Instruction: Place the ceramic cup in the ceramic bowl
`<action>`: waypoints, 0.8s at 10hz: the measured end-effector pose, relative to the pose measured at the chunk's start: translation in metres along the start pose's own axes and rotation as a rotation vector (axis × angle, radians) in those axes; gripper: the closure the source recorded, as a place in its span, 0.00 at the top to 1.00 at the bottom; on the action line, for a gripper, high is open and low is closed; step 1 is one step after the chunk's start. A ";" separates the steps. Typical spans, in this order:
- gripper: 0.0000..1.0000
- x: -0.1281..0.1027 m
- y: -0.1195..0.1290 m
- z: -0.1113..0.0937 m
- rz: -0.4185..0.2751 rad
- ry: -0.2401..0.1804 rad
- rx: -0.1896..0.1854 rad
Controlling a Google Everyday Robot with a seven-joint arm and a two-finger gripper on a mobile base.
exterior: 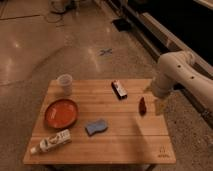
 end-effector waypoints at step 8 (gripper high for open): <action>0.80 -0.134 -0.165 -0.021 -0.283 -0.038 0.166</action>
